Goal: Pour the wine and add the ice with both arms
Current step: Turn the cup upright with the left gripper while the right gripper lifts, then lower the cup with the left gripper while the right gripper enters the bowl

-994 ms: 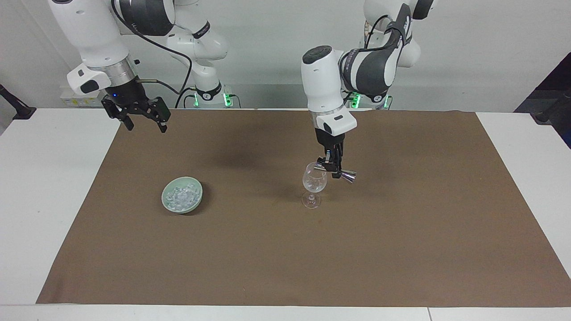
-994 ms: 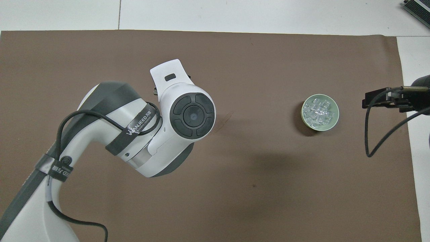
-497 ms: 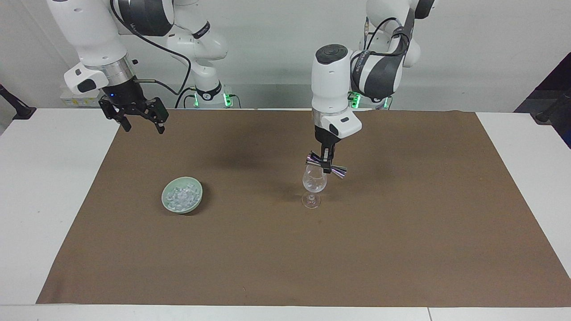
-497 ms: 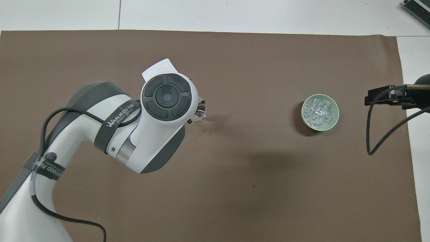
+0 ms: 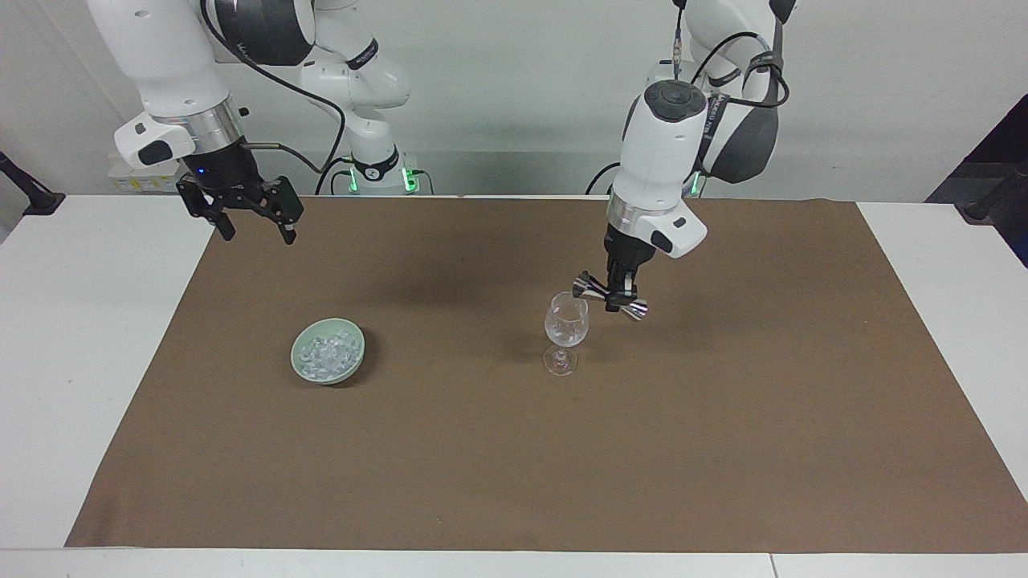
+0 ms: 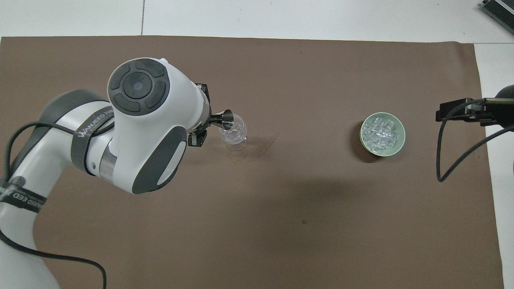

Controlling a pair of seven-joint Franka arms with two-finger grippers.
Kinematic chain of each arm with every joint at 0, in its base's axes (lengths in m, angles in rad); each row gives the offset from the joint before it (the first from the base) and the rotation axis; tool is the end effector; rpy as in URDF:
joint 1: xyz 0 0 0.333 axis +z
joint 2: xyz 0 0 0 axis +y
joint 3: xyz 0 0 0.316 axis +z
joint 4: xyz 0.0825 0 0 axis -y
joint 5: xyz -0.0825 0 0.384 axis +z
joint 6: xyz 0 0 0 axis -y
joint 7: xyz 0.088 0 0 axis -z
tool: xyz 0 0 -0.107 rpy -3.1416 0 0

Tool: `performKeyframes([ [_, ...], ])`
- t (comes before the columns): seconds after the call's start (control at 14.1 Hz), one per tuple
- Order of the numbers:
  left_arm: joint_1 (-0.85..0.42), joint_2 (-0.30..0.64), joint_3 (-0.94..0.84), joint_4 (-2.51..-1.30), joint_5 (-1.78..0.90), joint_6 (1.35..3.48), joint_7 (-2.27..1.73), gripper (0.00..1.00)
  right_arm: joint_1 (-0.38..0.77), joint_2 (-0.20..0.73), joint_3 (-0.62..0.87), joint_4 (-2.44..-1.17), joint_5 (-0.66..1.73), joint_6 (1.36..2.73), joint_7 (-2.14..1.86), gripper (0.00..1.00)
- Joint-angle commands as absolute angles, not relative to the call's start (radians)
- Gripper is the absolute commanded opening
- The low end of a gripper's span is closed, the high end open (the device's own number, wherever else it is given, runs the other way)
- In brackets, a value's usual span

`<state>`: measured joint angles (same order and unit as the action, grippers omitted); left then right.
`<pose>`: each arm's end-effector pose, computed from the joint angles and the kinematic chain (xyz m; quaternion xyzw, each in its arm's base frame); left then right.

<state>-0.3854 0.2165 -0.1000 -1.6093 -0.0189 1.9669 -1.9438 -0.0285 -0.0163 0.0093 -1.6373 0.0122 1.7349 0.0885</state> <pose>0.5705 -0.2962 0.5140 0.7404 0.6681 0.0064 0.0734 0.5645 -0.0097 0.6171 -0.9969 0.0544 -0.0567 0.0080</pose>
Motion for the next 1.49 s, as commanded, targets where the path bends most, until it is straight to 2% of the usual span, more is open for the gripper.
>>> performKeyframes([
  [0.0, -0.287, 0.187, -0.104, -1.628, -0.153, 1.927, -1.826, 0.0, -0.026, -0.025, 0.021, -1.658, 0.009, 1.77, 0.074, 1.0],
  [0.14, -0.229, 0.178, -0.104, -1.637, -0.204, 1.913, -1.789, 0.0, 0.0, -0.018, 0.021, -1.705, 0.011, 1.795, 0.071, 1.0],
  [0.28, -0.174, 0.179, -0.106, -1.638, -0.245, 1.913, -1.741, 0.0, 0.008, -0.023, 0.021, -1.778, 0.009, 1.888, 0.075, 1.0],
  [0.57, -0.011, 0.14, -0.104, -1.741, -0.486, 1.916, -1.473, 0.0, 0.037, 0.021, 0.02, -1.88, 0.009, 2.06, 0.071, 1.0],
  [0.71, 0.055, 0.149, -0.104, -1.775, -0.587, 1.914, -1.366, 0.0, 0.026, 0.026, 0.02, -1.959, 0.009, 2.158, 0.06, 1.0],
  [0.99, 0.153, 0.173, -0.104, -1.859, -0.73, 1.892, -1.107, 0.0, 0.014, 0.029, 0.017, -2.051, 0.006, 2.212, 0.071, 1.0],
  [1.14, 0.205, 0.21, -0.104, -1.871, -0.776, 1.849, -0.995, 0.0, -0.003, 0.047, 0.018, -2.1, -0.011, 2.297, 0.066, 0.98],
  [1.21, 0.221, 0.225, -0.104, -1.882, -0.8, 1.851, -0.98, 0.0, -0.003, 0.069, 0.018, -2.105, -0.011, 2.345, 0.074, 0.97],
  [1.42, 0.265, 0.247, -0.104, -1.926, -0.859, 1.848, -0.919, 0.0, -0.005, 0.08, 0.017, -2.106, -0.012, 2.367, 0.075, 0.97],
])
